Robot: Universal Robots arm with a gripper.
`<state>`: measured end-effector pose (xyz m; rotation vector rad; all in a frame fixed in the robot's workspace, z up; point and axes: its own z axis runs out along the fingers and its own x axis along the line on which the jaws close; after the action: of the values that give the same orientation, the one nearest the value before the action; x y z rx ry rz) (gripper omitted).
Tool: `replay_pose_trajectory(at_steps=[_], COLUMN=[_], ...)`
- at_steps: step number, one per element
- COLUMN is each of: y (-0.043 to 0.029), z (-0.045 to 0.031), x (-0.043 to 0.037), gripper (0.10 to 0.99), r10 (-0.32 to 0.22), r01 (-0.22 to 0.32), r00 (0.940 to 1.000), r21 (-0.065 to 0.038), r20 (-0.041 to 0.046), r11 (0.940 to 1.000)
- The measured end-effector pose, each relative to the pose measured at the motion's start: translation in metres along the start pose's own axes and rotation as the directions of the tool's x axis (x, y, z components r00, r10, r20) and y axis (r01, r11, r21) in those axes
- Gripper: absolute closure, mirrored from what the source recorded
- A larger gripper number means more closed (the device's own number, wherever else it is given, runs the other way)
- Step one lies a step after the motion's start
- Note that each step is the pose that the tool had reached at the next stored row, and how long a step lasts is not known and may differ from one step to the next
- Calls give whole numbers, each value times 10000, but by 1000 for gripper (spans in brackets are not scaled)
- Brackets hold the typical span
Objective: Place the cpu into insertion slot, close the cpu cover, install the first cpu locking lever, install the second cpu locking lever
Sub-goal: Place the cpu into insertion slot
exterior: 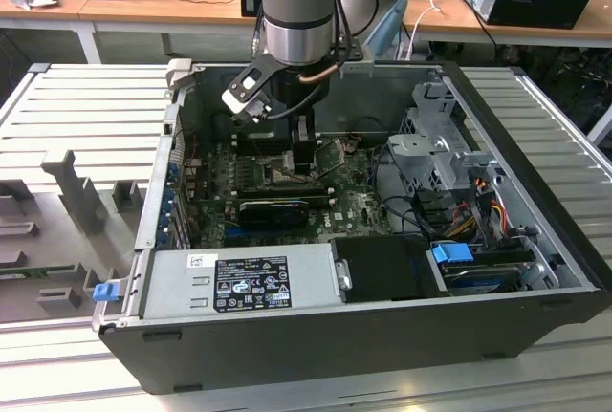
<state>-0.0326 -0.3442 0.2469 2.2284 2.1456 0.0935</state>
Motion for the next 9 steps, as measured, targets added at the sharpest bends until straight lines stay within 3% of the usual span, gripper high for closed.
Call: replay_pose_trajectory(at_steps=[5,9], y=[-12,-14], z=[121,135], x=[3,49], gripper=[561,561], r10=[-9,-13], r01=[9,13], r00=[10000,10000], r21=[0,3], r20=[-1,-19], r11=[10000,10000])
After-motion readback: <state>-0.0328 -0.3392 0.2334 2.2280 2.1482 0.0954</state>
